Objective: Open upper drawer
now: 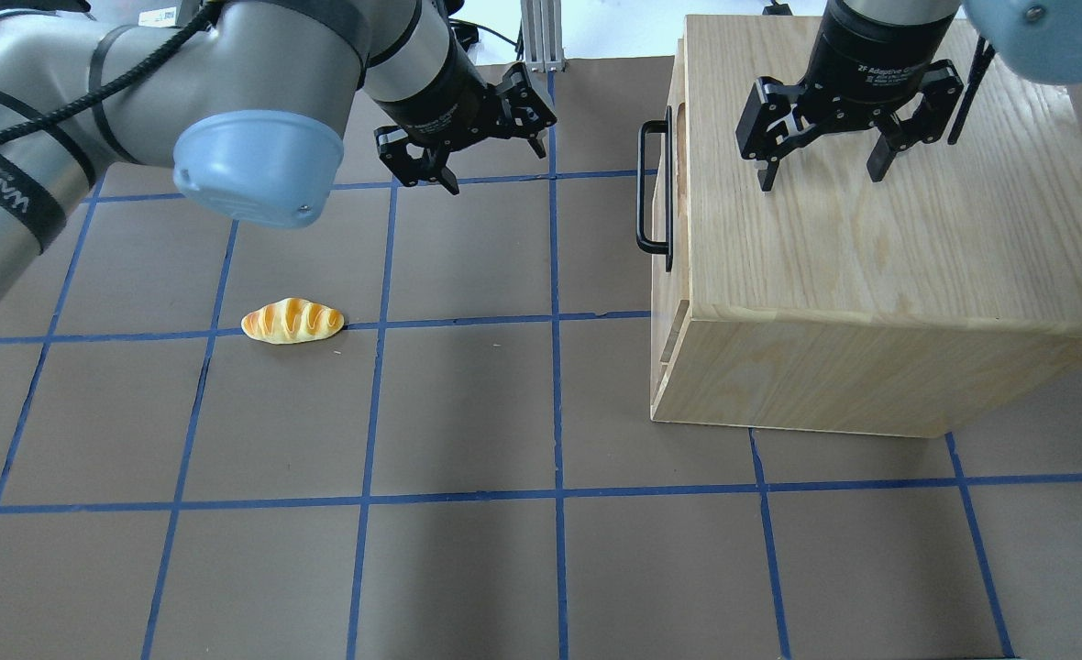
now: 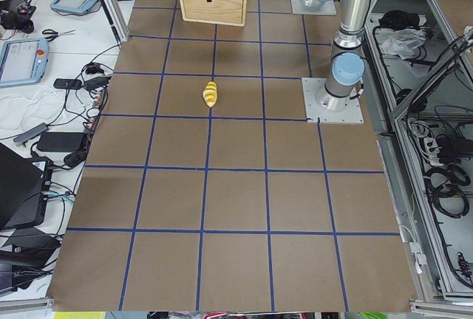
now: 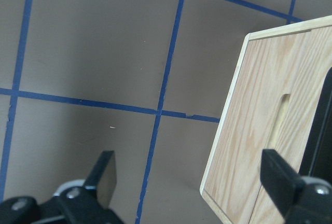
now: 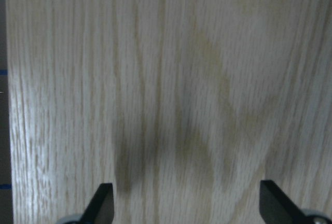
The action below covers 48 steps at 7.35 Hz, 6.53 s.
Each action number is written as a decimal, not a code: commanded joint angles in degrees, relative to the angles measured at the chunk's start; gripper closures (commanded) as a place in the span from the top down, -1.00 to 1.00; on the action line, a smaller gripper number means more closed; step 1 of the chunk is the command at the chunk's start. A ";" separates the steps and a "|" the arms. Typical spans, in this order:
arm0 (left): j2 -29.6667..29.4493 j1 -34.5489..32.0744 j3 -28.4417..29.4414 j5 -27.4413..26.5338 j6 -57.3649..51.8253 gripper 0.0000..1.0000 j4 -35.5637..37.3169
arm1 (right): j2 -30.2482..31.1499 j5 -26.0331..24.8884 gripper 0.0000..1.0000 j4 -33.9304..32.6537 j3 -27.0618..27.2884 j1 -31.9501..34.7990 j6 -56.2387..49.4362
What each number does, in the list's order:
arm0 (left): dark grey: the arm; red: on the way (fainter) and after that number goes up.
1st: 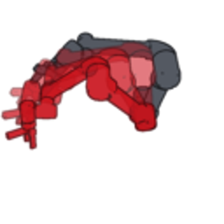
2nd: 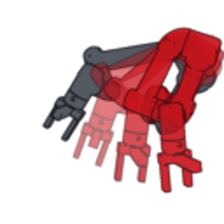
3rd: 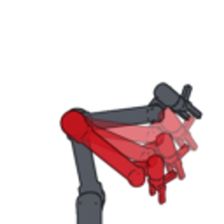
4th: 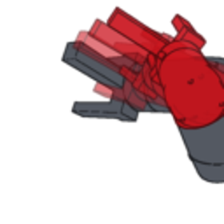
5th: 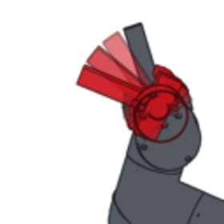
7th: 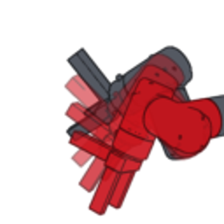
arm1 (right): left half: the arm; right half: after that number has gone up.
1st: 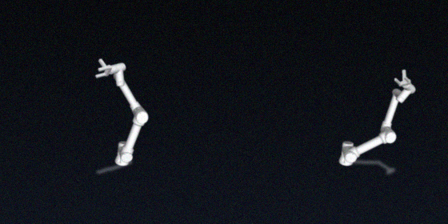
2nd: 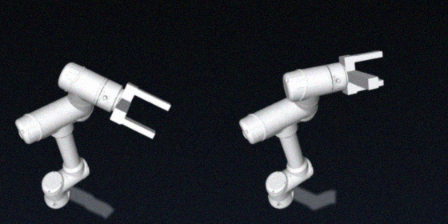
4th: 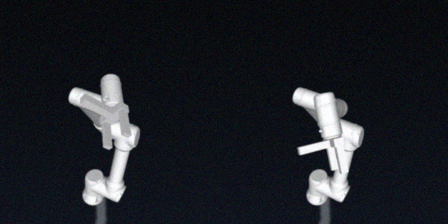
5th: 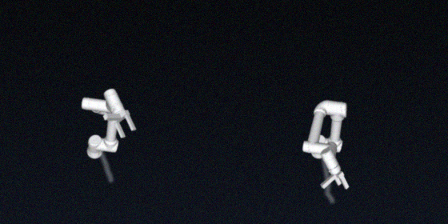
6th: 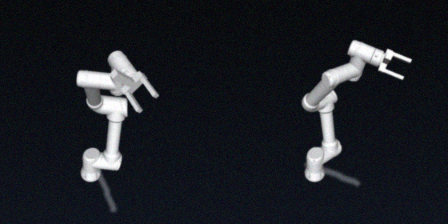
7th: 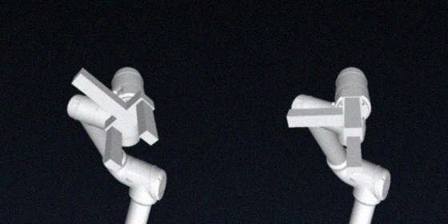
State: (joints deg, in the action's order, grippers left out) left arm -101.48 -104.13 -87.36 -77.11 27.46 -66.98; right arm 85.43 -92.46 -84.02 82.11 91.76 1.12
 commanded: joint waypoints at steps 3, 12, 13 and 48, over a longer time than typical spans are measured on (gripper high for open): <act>-2.93 -2.47 0.00 3.11 2.85 1.00 2.81 | 0.00 0.00 1.00 0.00 -0.02 0.00 0.03; -6.37 -5.73 0.09 7.67 -1.80 1.00 7.74 | 0.00 0.00 1.00 0.00 -0.02 0.00 -0.06; -6.63 -5.73 0.00 7.85 -2.06 1.00 7.74 | 0.00 0.00 1.00 0.00 -0.02 0.00 -0.06; -7.86 -5.47 0.26 0.47 -3.56 1.00 7.56 | 0.00 0.00 1.00 0.00 -0.02 0.00 0.03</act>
State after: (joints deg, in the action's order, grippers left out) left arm -109.48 -109.73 -87.12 -76.55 23.84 -59.38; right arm 85.43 -92.46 -84.02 82.09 91.76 1.07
